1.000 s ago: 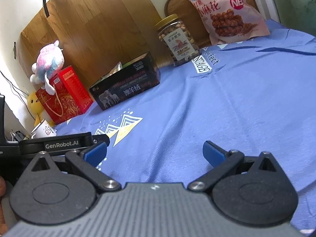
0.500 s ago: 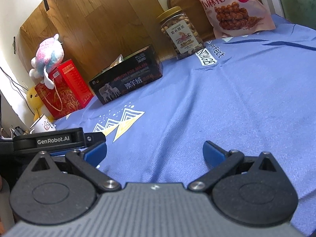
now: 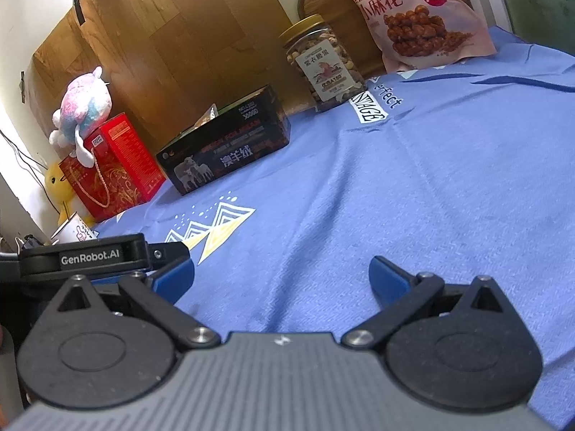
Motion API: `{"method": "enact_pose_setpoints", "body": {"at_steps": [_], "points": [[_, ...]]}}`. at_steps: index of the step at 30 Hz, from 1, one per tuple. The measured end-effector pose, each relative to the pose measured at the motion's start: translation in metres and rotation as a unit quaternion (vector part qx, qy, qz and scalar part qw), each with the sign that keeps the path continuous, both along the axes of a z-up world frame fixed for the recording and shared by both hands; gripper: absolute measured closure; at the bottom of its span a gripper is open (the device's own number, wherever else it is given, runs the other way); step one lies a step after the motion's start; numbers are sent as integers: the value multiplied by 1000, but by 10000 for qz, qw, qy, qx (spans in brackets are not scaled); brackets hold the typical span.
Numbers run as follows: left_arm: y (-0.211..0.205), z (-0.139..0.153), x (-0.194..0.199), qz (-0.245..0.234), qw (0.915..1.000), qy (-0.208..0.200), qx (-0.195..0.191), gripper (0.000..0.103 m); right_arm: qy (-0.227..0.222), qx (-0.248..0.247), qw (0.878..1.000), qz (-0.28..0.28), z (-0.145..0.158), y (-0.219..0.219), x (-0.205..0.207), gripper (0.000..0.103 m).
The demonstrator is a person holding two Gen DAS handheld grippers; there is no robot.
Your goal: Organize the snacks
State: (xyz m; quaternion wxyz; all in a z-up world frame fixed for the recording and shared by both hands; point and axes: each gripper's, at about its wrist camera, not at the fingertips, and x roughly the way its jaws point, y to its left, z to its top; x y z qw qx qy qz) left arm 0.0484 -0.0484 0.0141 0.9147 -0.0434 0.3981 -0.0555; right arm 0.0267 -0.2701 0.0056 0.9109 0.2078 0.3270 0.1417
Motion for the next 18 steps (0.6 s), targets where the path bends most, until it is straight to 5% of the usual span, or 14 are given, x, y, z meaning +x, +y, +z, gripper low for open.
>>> {"method": "enact_pose_setpoints", "body": {"at_steps": [18], "points": [[2, 10, 0, -45, 9998, -199, -51, 0, 17, -19, 10000, 7, 0, 1, 0, 0]]}}
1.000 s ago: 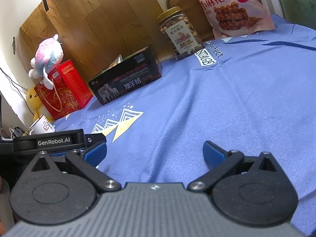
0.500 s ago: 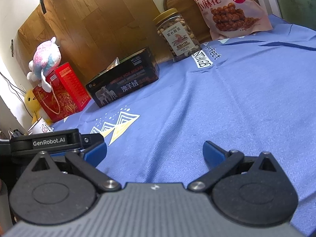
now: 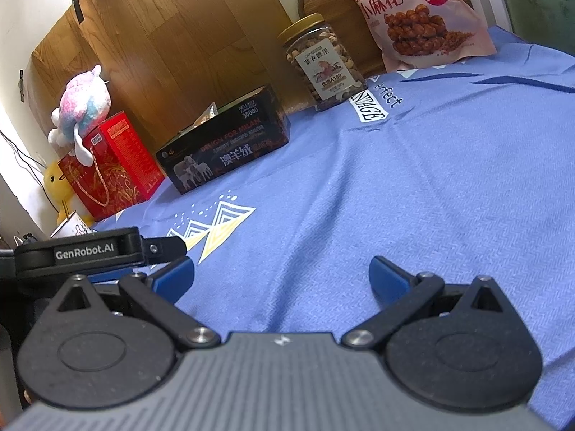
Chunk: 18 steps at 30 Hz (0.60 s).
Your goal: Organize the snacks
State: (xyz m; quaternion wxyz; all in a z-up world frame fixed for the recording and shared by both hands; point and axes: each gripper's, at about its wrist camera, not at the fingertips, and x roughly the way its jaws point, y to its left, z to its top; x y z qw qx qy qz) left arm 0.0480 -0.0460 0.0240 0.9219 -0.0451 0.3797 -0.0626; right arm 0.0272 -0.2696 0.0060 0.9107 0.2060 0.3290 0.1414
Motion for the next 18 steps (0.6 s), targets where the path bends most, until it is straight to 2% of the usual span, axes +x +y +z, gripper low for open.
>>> {"method": "enact_pose_setpoints", "body": {"at_steps": [9, 13, 18], "points": [[-13, 30, -6, -50, 9962, -815, 297, 0, -209, 62, 9989, -420, 11, -18, -1, 0], [-19, 30, -4, -219, 9963, -783, 266, 0, -187, 50, 9986, -492, 10, -21, -2, 0], [-20, 27, -1, -143, 9965, -703, 428, 0, -196, 39, 9985, -511, 11, -22, -3, 0]]}}
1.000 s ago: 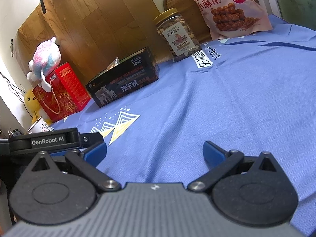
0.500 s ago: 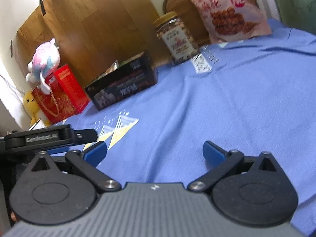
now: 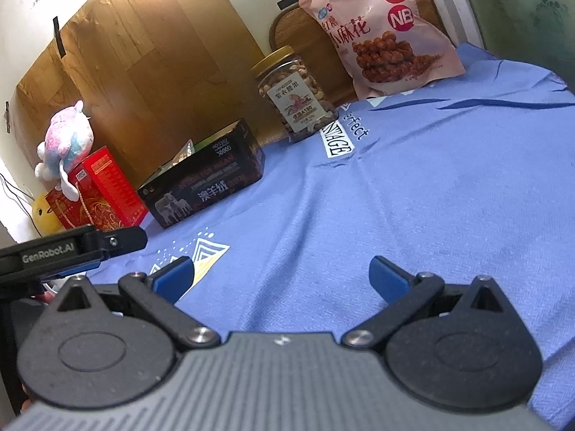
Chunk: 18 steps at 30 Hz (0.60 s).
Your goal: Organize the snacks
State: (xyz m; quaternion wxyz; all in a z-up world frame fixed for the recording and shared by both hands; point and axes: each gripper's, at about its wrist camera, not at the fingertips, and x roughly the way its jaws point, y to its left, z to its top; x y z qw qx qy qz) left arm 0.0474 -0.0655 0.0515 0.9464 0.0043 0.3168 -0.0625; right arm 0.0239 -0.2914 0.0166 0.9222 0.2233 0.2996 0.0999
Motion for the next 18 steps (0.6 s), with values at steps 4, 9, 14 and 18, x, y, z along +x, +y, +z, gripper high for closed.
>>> {"method": "enact_pose_setpoints", "body": {"at_steps": [4, 9, 14, 18], "points": [[3, 0, -1, -4, 10000, 32, -89, 0, 9, 23, 10000, -63, -1, -3, -2, 0], [2, -1, -3, -44, 10000, 13, -56, 0, 27, 54, 10000, -77, -2, -4, -3, 0], [2, 0, -2, -14, 10000, 48, -54, 0, 16, 44, 10000, -47, -2, -3, -4, 0], [2, 1, -2, -10, 10000, 54, -51, 0, 18, 62, 10000, -52, -2, -3, -4, 0]]}}
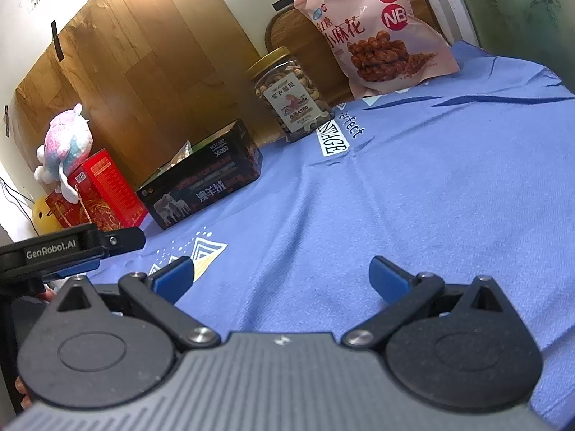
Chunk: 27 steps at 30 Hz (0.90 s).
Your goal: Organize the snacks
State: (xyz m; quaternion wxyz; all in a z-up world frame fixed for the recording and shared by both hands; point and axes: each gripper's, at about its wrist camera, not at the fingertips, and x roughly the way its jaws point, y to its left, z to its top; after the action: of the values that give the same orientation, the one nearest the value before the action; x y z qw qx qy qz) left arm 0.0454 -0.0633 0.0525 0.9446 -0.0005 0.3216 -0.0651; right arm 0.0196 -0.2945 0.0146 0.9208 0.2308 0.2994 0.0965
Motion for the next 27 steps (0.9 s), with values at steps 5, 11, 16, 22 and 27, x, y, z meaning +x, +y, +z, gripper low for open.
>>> {"method": "enact_pose_setpoints", "body": {"at_steps": [5, 11, 16, 22, 27], "points": [[-1, -1, 0, -11, 10000, 16, 53, 0, -13, 7, 10000, -8, 0, 0, -1, 0], [0, -1, 0, -25, 10000, 52, 25, 0, -4, 20, 10000, 12, 1, 0, 0, 0], [0, -1, 0, -26, 10000, 52, 31, 0, -24, 23, 10000, 19, 2, 1, -1, 0], [1, -1, 1, -37, 9999, 77, 60, 0, -15, 38, 10000, 35, 1, 0, -1, 0], [-4, -1, 4, -23, 9998, 163, 106, 0, -21, 36, 10000, 55, 1, 1, 0, 0]]}}
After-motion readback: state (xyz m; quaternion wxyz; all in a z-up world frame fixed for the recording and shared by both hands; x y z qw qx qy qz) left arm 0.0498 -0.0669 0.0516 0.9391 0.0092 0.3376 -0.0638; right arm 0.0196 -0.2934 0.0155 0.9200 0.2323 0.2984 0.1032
